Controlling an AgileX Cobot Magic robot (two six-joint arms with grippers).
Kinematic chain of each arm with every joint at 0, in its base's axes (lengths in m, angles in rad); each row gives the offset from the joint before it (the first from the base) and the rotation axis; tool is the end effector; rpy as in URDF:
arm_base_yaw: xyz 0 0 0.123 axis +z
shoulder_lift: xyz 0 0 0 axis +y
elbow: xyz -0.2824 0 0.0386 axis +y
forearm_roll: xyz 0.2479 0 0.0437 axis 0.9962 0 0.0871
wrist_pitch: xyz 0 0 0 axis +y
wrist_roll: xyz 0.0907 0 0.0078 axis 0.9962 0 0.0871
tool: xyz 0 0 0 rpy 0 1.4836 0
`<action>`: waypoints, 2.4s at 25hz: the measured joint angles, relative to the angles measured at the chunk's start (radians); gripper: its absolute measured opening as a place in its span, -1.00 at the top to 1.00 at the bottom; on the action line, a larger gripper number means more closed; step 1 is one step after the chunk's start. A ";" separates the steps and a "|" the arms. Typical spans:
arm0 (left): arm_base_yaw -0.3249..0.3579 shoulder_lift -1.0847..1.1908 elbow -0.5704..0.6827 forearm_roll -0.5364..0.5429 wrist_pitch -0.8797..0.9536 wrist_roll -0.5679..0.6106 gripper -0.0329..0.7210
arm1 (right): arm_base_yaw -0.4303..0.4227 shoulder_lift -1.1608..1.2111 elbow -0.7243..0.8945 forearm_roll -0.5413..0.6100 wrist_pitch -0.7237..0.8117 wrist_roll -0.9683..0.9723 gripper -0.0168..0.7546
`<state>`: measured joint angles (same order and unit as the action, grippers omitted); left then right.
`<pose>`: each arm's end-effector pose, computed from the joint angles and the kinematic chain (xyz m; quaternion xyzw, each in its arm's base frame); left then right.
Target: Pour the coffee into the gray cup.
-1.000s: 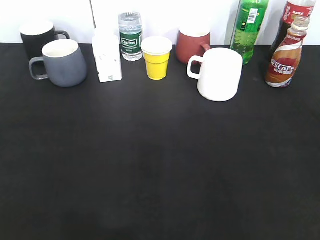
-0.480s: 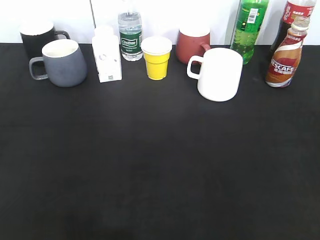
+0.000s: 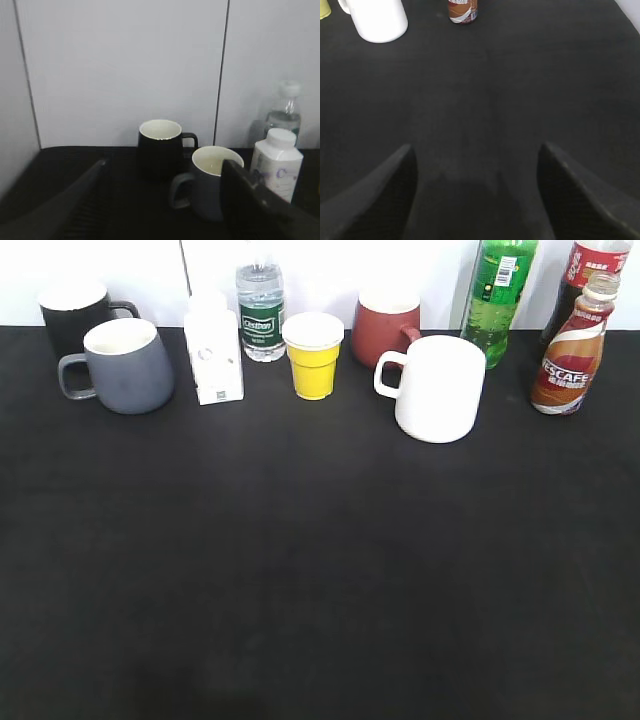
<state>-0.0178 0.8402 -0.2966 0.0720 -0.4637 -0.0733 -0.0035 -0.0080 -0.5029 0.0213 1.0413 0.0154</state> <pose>0.1660 -0.0059 0.2687 0.0146 0.7047 -0.0208 0.7090 -0.0056 0.0017 0.2795 0.0076 0.8452 0.0138 0.5343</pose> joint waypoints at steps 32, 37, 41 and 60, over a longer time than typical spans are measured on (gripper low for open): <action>0.002 1.085 -0.476 0.184 -0.420 -0.077 0.79 | 0.000 -0.001 0.000 0.000 0.001 0.000 -0.55; 0.000 0.779 -0.194 0.429 -0.544 -0.077 0.79 | 0.000 -0.001 0.000 0.000 0.000 0.000 -0.55; 0.000 0.571 -0.060 0.519 -0.561 -0.101 0.79 | 0.000 0.002 0.000 0.000 -0.001 0.000 -0.55; 0.000 0.535 -0.038 0.587 -0.562 -0.133 0.79 | -0.002 1.758 0.015 -0.104 -2.185 0.059 -0.70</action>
<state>-0.0174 1.3752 -0.3342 0.6592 -1.0257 -0.2059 -0.0055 1.7503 -0.4883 -0.0825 -1.1437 0.0746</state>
